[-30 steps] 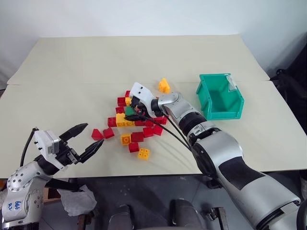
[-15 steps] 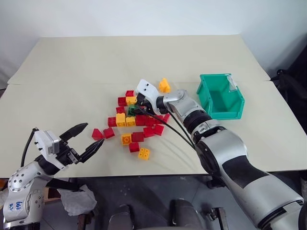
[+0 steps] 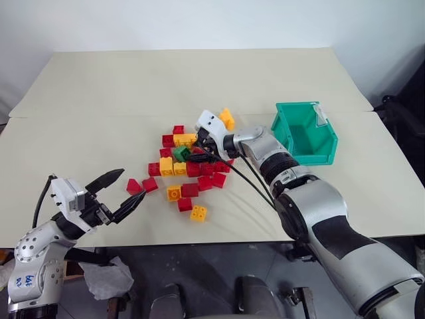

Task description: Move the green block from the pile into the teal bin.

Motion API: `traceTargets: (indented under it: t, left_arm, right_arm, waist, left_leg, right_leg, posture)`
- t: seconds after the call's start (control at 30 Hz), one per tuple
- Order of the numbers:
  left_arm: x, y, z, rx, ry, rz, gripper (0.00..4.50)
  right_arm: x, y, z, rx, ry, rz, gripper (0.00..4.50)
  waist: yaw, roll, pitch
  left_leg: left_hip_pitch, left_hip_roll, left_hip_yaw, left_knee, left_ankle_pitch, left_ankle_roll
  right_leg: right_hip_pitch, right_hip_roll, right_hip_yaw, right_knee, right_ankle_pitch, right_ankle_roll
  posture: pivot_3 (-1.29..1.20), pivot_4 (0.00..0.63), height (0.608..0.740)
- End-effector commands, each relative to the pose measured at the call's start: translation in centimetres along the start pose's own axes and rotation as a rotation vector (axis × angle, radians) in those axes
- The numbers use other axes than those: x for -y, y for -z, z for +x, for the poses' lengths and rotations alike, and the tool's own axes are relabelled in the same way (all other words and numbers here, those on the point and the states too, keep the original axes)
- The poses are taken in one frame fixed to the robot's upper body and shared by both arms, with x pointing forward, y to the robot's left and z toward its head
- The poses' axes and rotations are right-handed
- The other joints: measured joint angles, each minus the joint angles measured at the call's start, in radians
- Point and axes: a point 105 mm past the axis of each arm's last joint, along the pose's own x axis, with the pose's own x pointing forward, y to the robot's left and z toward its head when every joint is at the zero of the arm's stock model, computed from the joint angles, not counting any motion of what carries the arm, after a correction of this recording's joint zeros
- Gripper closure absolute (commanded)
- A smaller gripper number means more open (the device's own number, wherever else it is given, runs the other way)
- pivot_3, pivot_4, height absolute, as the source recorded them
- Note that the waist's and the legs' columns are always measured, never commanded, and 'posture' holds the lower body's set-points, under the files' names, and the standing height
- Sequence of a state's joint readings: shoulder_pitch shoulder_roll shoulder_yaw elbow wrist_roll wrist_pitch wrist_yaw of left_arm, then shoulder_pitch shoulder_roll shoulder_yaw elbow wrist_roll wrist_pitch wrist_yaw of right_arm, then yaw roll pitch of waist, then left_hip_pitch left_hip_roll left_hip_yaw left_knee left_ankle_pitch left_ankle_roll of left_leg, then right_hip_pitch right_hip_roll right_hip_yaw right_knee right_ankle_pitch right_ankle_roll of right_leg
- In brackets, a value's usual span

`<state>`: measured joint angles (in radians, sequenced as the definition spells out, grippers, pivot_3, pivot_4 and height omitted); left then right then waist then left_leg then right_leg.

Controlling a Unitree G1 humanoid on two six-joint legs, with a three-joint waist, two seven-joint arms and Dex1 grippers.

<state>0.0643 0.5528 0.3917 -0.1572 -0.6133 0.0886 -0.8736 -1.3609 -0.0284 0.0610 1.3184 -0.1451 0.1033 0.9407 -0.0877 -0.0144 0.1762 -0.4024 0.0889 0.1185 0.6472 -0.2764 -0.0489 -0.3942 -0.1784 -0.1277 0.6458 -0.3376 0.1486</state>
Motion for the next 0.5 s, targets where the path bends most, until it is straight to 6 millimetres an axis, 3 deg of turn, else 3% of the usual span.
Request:
traceTargets:
  t: [0.03,0.43,0.5]
  left_arm:
    - [0.2,-0.4,-0.2,0.003,0.001,0.029,0.0]
    - [0.2,-0.6,-0.6,0.01,-0.032,0.04,0.0]
    - [0.4,-0.5,-0.7,0.011,-0.04,0.038,0.0]
  right_arm:
    - [-0.4,-0.3,0.6,0.024,0.01,-0.022,0.03]
    - [-0.8,-0.6,2.0,0.001,0.07,-0.021,0.03]
    - [-1.1,-0.7,2.0,0.012,0.042,-0.012,0.42]
  waist:
    - [0.001,0.0,0.0]
    - [0.002,0.0,0.0]
    - [0.002,0.0,0.0]
  left_leg:
    - [0.0,0.0,0.0,0.0,0.0,0.0]
    - [0.0,0.0,0.0,0.0,0.0,0.0]
    - [0.0,0.0,0.0,0.0,0.0,0.0]
  right_leg:
    - [0.0,0.0,0.0,0.0,0.0,0.0]
    - [0.0,0.0,0.0,0.0,0.0,0.0]
    - [0.0,0.0,0.0,0.0,0.0,0.0]
  posture:
    - [0.0,0.15,0.74]
    - [0.0,0.15,0.74]
    - [0.0,0.15,0.74]
